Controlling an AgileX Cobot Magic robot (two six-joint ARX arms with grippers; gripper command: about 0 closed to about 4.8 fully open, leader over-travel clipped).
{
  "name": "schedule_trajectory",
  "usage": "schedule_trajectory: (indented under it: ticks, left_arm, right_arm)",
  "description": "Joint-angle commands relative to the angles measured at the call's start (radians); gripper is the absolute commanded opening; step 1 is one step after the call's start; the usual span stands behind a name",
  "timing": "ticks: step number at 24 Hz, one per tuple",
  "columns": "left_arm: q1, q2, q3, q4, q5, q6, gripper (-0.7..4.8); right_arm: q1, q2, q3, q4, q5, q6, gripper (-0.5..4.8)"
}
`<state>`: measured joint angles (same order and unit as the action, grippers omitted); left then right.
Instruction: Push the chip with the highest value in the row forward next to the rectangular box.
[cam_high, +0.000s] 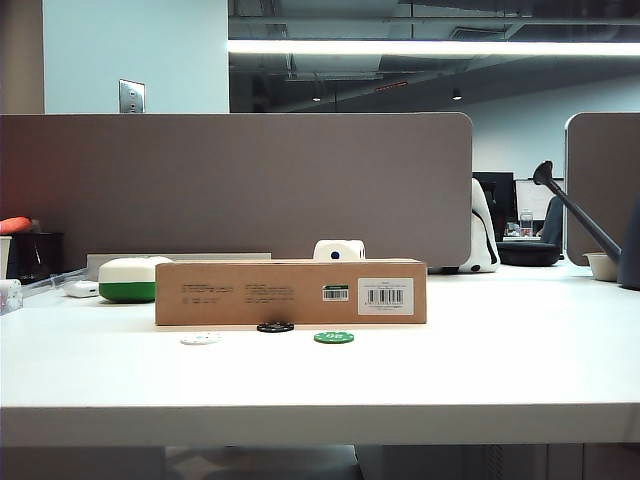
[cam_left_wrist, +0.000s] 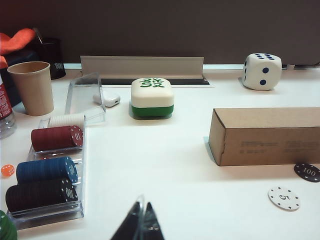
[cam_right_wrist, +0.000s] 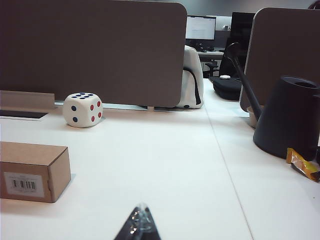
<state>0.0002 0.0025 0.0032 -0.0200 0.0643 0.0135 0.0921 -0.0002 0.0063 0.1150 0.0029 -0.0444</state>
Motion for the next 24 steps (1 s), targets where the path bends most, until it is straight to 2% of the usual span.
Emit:
schedule_trajectory:
  ticks: [1,13,24]
  left_arm:
    - [0.000,0.000,0.004,0.006,0.004,0.001,-0.05]
    - [0.000,0.000,0.004,0.006,0.004,0.001,-0.05]
    - [0.000,0.000,0.004,0.006,0.004,0.001,-0.05]
  right_arm:
    - [0.000,-0.002,-0.005,0.014,-0.002,0.006,0.00]
    - [0.000,-0.002,-0.005,-0.081,0.002,0.049,0.00]
    - [0.000,-0.002,-0.005,-0.080,0.002,0.052,0.00]
